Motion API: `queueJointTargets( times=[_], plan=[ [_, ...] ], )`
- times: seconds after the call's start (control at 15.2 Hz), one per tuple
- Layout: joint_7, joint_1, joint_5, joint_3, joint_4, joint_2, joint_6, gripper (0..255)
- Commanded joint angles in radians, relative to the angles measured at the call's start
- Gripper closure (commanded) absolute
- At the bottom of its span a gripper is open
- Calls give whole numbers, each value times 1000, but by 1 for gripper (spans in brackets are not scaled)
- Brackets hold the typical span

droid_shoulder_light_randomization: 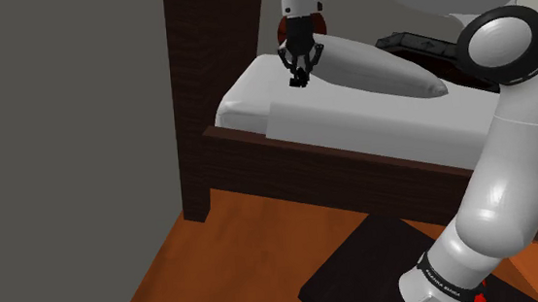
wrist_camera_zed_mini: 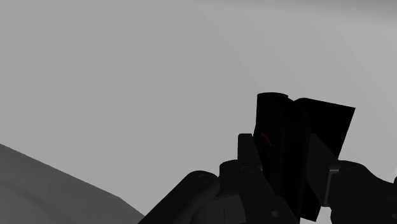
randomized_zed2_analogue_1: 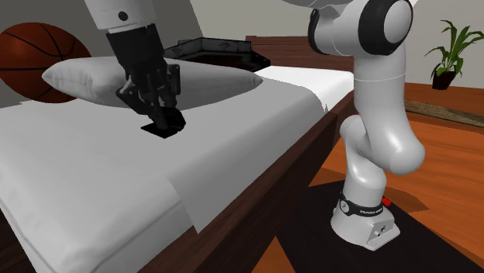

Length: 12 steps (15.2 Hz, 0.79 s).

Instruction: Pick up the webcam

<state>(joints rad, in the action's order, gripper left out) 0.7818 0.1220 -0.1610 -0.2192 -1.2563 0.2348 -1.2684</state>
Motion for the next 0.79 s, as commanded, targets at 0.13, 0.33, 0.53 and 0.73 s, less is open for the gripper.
queueJointTargets(
  times=[0.13,0.33,0.53,0.73],
  plan=[
    [-5,-8,-9,-1,99,31,68,255],
    [-8,-18,-19,-2,187,62,126,255],
    [-13,-30,-32,-2,293,103,191,255],
    [-16,-37,-38,-2,339,122,219,255]
  ],
)
